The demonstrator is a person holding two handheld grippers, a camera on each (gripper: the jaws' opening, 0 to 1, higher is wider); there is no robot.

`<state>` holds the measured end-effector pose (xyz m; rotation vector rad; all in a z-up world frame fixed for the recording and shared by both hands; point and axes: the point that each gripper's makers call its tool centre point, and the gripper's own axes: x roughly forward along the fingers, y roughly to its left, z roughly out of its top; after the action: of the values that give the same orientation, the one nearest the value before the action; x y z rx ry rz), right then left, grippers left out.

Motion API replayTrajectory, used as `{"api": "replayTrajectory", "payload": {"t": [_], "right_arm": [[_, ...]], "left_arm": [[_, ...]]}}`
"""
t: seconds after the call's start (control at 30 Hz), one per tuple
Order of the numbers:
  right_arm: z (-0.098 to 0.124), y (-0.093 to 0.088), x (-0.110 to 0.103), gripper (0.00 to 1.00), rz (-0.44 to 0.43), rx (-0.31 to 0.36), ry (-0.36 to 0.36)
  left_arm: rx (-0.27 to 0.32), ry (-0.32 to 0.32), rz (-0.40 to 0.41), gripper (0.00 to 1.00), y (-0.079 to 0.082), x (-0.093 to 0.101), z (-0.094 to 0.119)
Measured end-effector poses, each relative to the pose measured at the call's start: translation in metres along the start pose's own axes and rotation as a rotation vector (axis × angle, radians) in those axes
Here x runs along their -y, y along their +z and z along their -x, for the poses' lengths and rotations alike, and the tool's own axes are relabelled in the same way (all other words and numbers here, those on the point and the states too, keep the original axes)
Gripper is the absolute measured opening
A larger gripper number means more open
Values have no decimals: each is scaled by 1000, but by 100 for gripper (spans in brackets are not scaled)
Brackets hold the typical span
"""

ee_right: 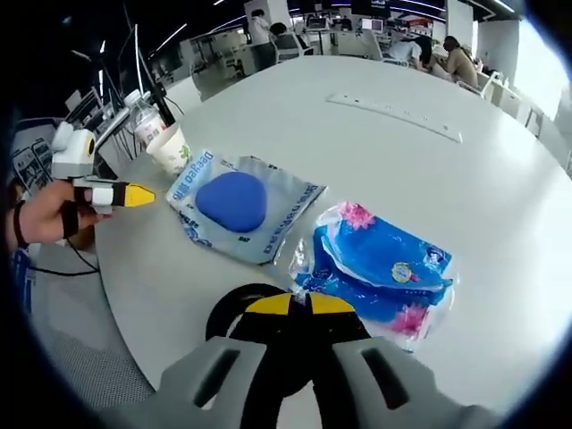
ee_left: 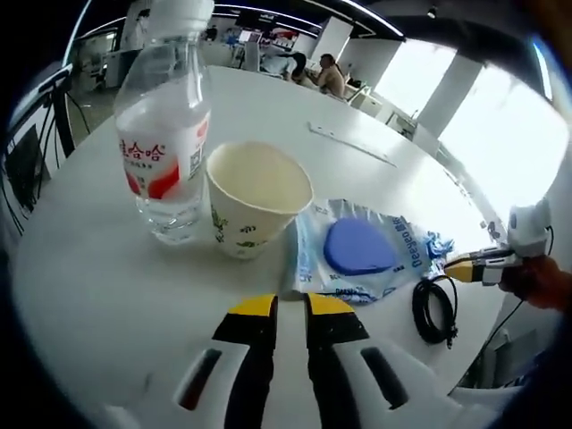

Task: Arrange the tabletop items into an orderly group along one side of the table until the central work area is clear of visible clutter.

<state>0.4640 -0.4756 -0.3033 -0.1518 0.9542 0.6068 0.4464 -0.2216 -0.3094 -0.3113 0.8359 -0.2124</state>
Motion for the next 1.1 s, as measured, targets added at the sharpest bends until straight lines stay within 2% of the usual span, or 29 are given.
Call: {"api": "replayTrajectory", "payload": {"t": [0.17,0.27,0.47,0.57,0.77,1.03,1.1], "right_arm": [[14,-1,17,2,-25,28,-44],[25,1,36,2,-53,73,-98],[40,-5,70,6,-87,86,-196],[45,-8,81,7,-100,88,-221],[43,-16,96,12,-99,54,-245],[30,-25,105,9,-134,12,-243],[26,-24,105,9,-151,18,-236]], "left_arm": [[-5,-8,-37,11,-4,1,5],[-6,-11,-48,11,-5,3,10],[-10,-15,-96,13,-8,3,17],[-10,-17,-118,14,-9,4,22],[-11,-25,-154,16,-9,5,30],[-9,-23,-162,16,-11,3,41],[-6,-21,-163,16,-11,3,44]]}}
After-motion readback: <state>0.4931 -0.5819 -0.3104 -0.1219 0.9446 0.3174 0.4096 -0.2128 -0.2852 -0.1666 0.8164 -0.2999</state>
